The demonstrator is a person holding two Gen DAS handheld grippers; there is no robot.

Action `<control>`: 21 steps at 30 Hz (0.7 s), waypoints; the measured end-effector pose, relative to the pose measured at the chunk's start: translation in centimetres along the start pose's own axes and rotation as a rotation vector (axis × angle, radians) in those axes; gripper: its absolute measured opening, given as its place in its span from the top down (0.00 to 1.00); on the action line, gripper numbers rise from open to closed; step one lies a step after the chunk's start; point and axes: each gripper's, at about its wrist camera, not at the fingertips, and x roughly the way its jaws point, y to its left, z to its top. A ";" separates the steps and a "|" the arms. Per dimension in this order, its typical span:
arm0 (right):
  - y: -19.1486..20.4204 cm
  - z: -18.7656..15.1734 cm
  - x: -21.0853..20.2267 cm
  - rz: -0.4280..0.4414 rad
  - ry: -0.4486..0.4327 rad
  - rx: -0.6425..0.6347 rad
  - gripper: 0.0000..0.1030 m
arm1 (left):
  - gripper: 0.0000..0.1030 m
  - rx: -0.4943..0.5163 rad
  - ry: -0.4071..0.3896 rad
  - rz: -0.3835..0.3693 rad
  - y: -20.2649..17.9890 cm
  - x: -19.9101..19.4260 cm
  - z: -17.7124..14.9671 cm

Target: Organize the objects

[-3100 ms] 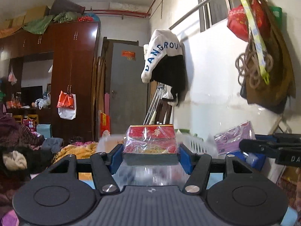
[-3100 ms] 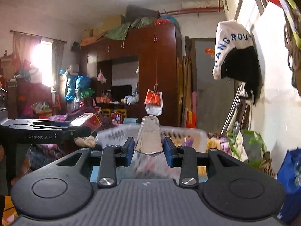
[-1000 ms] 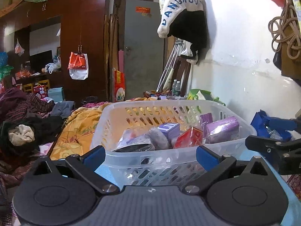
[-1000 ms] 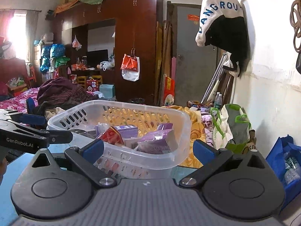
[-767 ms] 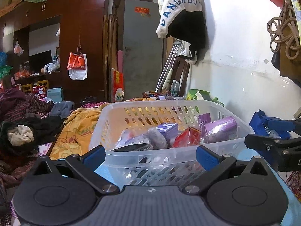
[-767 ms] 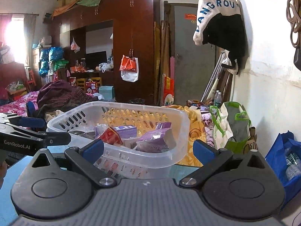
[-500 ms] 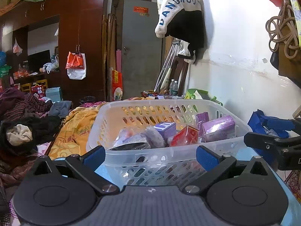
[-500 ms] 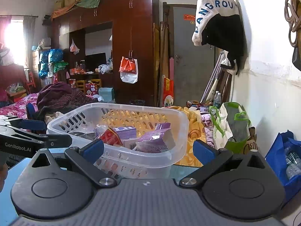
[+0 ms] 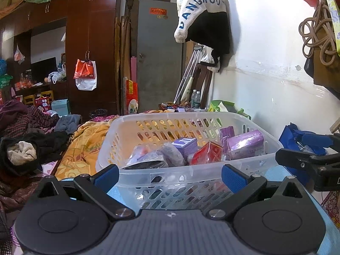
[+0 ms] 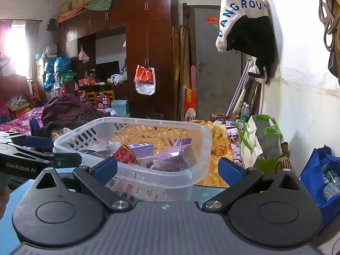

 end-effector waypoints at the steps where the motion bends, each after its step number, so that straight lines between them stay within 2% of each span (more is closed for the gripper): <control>1: 0.0 0.0 0.0 0.000 0.000 0.000 0.00 | 0.00 0.000 0.001 0.000 0.0 0.0 0.0; 21: -0.2 -0.3 -0.2 0.000 -0.001 0.011 0.00 | 0.00 -0.012 0.006 -0.006 -0.1 0.1 -0.1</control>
